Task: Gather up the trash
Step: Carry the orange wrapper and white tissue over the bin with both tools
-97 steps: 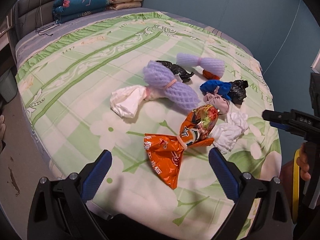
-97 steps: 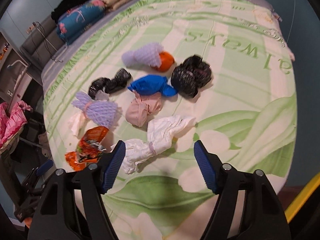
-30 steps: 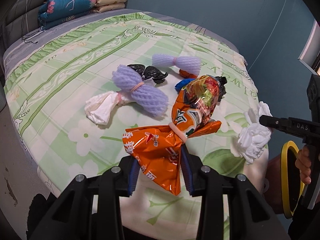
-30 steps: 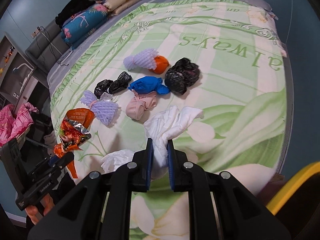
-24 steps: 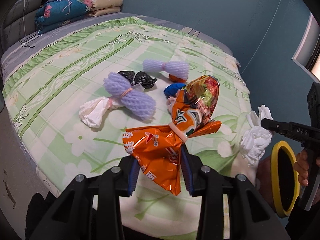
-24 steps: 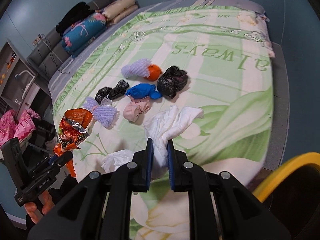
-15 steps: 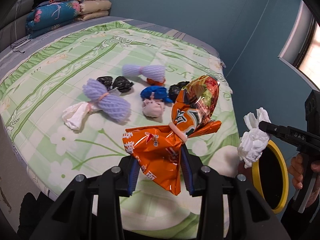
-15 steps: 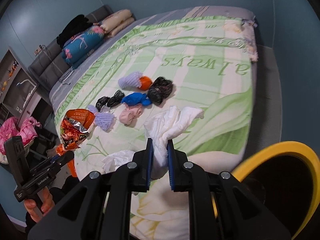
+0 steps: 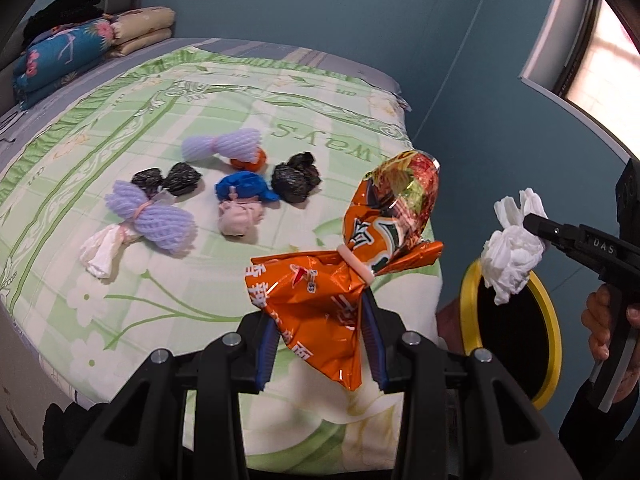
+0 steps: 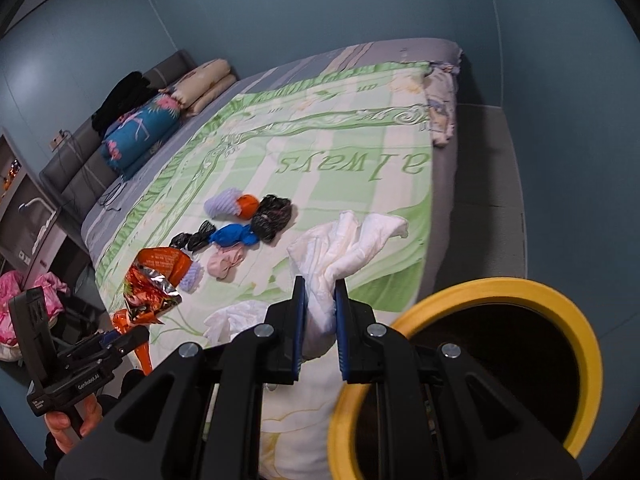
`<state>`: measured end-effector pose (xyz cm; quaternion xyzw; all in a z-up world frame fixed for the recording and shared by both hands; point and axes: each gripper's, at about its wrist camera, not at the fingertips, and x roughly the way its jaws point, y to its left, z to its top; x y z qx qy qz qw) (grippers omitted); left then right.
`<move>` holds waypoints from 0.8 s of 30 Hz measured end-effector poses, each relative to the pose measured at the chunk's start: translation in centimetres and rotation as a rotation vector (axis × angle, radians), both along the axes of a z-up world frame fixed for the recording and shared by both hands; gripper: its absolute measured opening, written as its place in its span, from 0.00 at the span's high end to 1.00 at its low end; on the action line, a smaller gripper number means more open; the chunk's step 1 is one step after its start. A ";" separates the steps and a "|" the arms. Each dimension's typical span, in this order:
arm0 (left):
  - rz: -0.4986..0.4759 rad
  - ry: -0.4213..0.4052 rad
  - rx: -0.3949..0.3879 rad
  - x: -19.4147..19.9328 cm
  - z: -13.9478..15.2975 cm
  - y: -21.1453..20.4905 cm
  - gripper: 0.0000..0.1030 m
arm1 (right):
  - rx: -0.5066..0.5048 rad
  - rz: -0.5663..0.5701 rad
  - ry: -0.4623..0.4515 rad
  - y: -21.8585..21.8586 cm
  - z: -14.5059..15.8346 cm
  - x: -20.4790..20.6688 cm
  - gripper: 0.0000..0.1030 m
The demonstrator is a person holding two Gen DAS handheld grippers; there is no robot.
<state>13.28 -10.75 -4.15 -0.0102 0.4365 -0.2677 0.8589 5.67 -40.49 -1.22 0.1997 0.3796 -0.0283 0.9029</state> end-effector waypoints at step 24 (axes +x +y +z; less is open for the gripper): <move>-0.267 -0.041 0.024 -3.2 2.7 -11.3 0.66 | -0.091 -0.249 -0.001 -7.0 1.4 -7.4 0.88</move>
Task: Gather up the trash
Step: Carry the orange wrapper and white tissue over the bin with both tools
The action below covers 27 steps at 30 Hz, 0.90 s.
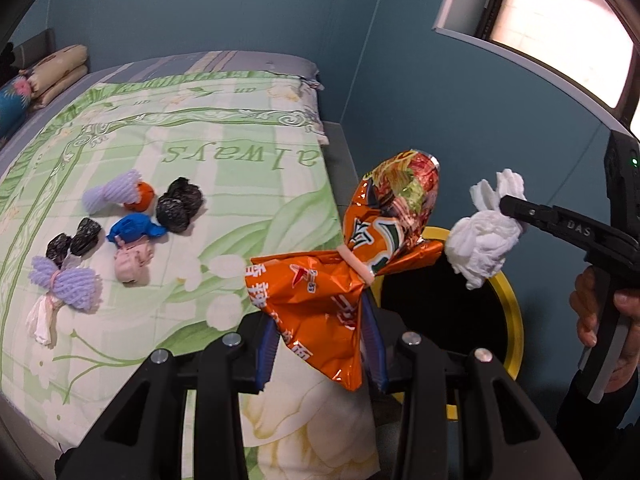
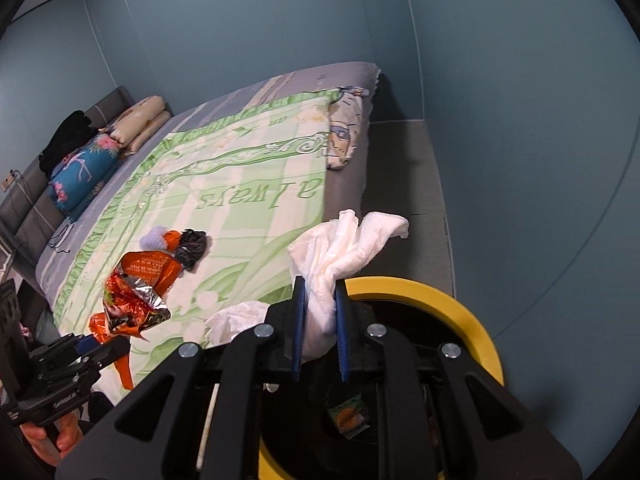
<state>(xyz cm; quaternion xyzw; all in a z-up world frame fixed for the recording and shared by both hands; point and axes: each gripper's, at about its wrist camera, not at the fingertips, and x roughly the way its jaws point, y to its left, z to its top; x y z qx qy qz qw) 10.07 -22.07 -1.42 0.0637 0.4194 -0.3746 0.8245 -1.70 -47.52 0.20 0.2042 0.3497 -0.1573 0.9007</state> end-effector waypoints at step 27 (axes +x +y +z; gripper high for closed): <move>-0.158 0.096 0.076 -3.5 -3.6 -9.0 0.66 | -0.068 -0.115 0.063 -4.2 -3.4 -2.5 0.87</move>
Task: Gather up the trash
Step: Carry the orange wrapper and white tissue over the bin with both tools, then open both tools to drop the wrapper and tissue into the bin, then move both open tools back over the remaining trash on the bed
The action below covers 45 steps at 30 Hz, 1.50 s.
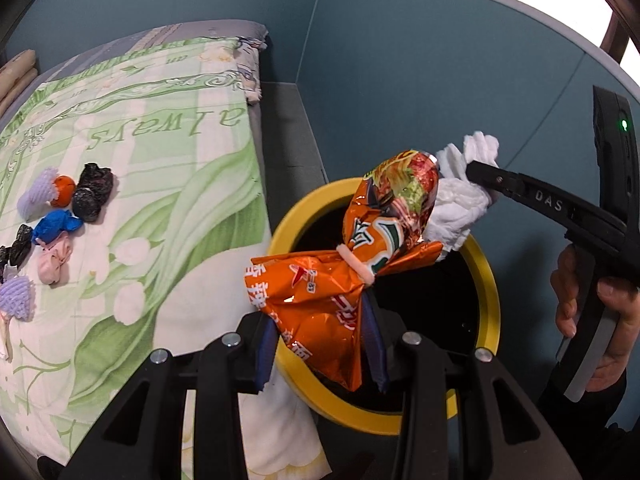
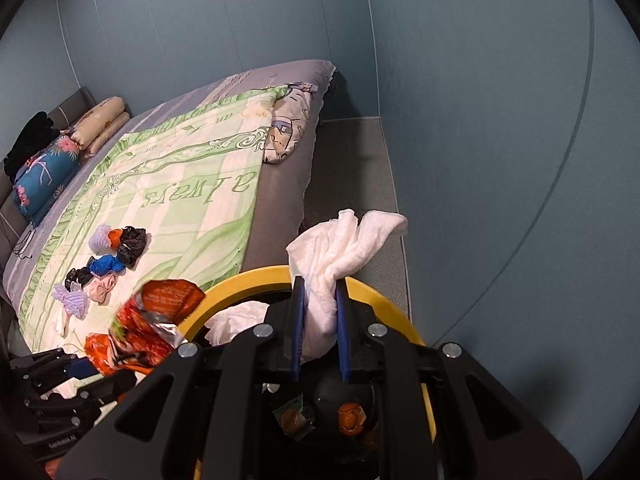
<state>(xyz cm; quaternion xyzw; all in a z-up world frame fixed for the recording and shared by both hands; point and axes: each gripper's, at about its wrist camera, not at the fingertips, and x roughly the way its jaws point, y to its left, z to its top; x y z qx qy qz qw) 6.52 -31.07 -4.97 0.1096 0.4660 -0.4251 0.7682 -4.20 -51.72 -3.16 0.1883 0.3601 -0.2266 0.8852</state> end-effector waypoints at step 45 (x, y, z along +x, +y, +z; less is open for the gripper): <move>0.140 -0.082 -0.048 1.9 2.1 5.4 0.21 | 0.062 0.087 -0.104 1.7 2.2 1.4 0.54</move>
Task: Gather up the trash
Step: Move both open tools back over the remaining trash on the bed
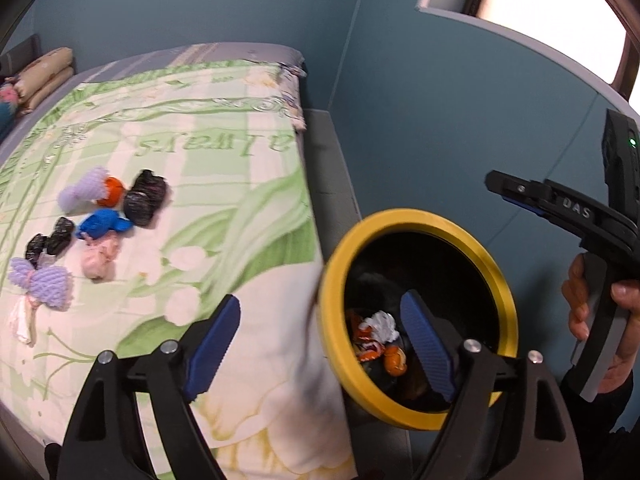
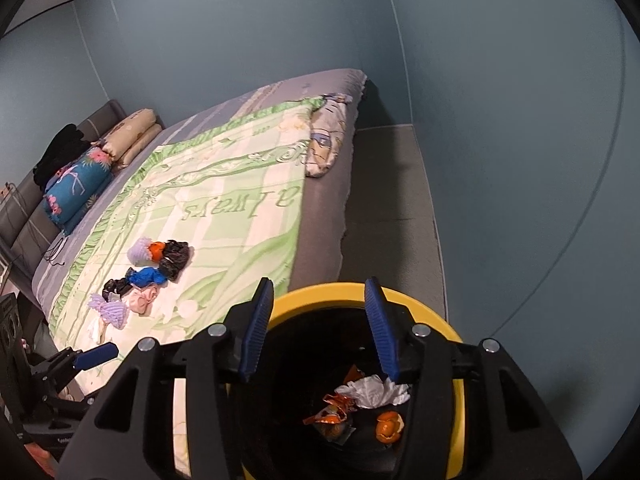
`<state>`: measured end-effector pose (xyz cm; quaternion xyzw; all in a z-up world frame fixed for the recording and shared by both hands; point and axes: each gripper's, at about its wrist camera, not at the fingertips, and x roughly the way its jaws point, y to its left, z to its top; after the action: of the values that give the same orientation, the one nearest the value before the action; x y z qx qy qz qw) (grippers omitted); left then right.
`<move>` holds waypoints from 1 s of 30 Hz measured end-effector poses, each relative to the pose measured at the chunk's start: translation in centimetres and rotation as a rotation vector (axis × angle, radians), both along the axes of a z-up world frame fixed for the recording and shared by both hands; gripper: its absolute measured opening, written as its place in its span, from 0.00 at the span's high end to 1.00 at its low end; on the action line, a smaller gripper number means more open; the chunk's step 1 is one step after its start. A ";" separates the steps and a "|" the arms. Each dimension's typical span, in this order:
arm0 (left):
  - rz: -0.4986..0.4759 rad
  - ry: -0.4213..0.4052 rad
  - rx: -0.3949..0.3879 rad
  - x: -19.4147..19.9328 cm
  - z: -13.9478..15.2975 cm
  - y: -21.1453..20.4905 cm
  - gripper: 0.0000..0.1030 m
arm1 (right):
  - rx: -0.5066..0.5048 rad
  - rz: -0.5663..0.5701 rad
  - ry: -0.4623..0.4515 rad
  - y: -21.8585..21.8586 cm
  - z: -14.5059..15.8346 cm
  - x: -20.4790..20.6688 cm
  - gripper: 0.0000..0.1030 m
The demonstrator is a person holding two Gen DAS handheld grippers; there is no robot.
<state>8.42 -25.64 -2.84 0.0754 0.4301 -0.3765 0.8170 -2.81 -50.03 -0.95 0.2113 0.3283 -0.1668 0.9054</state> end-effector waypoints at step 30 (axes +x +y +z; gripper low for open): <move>0.343 -0.087 0.003 6.9 1.6 14.4 0.10 | 0.057 0.306 -0.015 11.3 1.8 12.7 0.26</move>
<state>15.35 -11.26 -1.27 0.0185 0.4015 -0.2275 0.8870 9.91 -38.76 0.89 0.1854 0.3547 -0.0160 0.9163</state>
